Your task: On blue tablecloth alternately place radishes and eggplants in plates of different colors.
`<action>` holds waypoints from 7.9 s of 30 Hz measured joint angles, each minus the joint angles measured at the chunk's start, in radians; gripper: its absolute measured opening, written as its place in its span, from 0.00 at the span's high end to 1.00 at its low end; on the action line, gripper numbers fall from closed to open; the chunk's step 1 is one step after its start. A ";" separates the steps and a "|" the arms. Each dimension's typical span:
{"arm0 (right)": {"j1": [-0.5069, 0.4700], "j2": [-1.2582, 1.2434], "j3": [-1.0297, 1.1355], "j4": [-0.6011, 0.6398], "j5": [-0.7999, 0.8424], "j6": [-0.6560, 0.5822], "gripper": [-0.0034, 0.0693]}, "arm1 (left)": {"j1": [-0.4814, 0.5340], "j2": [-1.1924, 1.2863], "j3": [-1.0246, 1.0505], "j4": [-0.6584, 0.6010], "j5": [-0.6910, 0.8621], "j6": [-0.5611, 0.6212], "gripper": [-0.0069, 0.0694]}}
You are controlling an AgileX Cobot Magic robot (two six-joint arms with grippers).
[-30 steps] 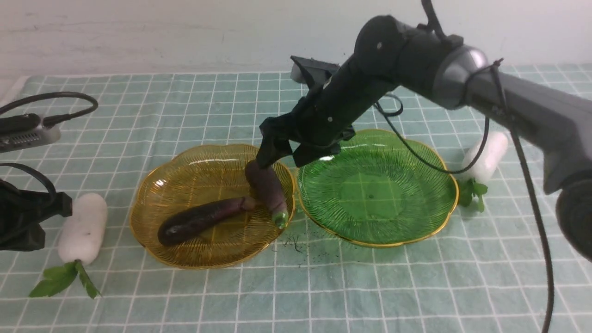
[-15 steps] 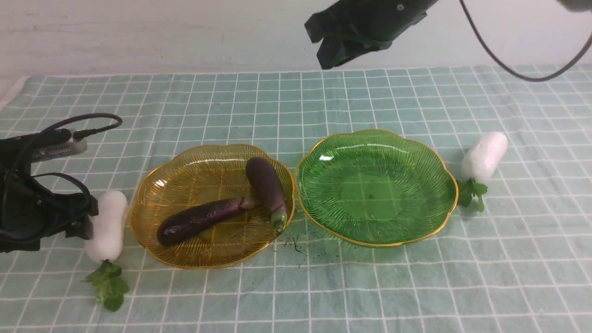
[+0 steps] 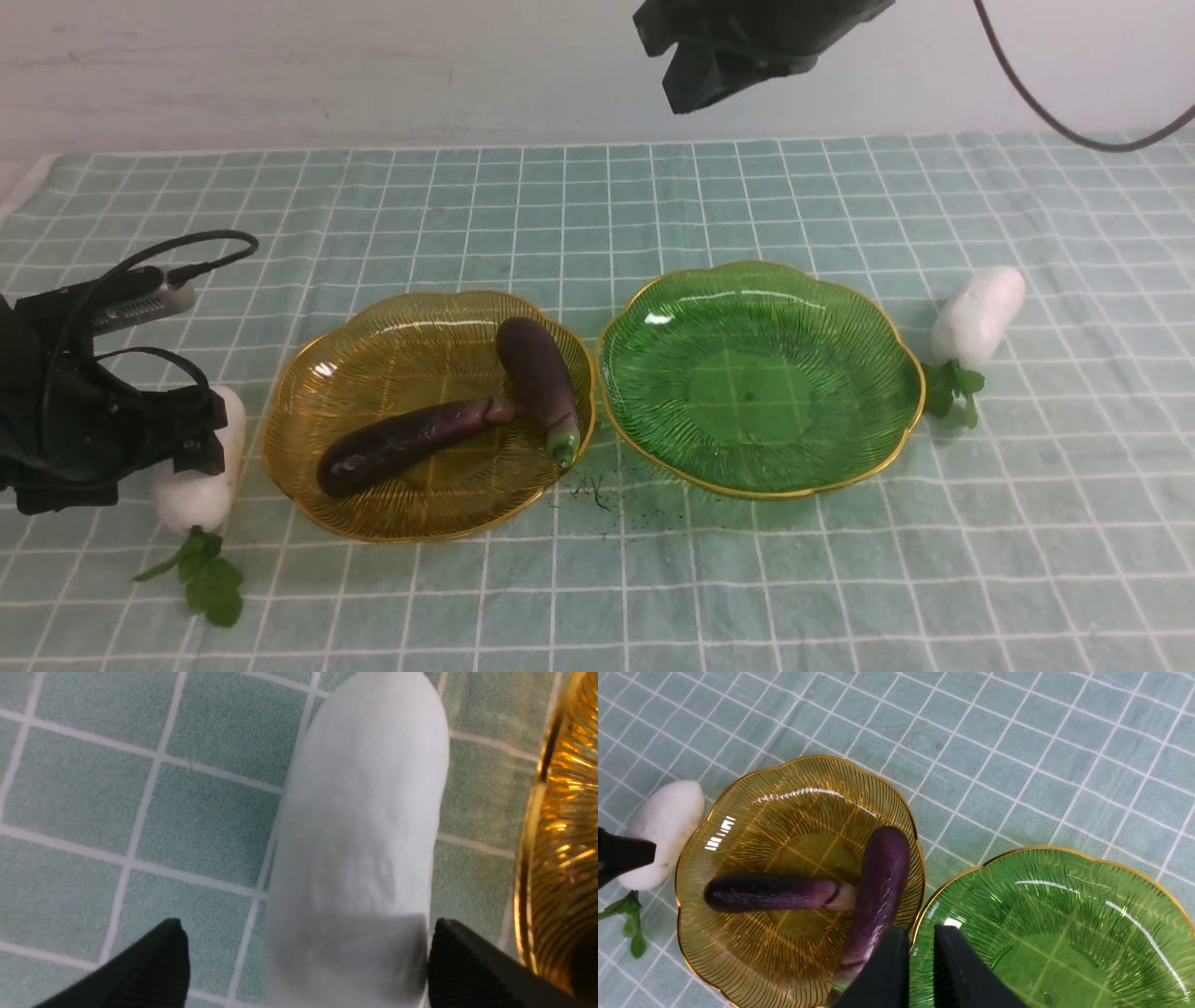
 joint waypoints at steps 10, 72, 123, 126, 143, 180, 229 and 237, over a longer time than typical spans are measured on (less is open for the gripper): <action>0.000 -0.004 0.000 -0.079 0.001 0.019 0.86 | 0.001 0.072 -0.046 -0.030 0.083 0.001 0.34; -0.612 -0.065 0.451 0.233 -0.064 -0.023 0.30 | -0.566 0.067 -0.856 -0.019 0.655 0.065 0.92; -0.330 -1.569 1.158 0.008 -0.619 -0.090 0.97 | -0.565 -0.929 0.115 0.118 0.182 -0.102 0.92; -0.330 -1.765 1.384 0.007 -0.868 -0.090 0.97 | -0.565 -0.929 0.117 0.117 0.142 -0.102 0.92; -0.330 -1.972 1.738 0.008 -1.254 -0.094 0.97 | -0.565 -1.143 0.260 0.100 0.098 -0.092 0.92; -0.330 -1.972 1.738 0.008 -1.254 -0.097 0.97 | -0.302 -1.600 0.758 0.130 -0.034 0.114 0.92; -0.425 -1.973 1.973 -0.191 -0.904 -0.240 0.97 | -0.240 -1.691 0.962 0.118 -0.105 0.174 0.92; -0.481 -1.970 2.215 -0.195 -0.865 -0.152 0.97 | -0.240 -1.691 0.962 0.117 -0.106 0.174 0.92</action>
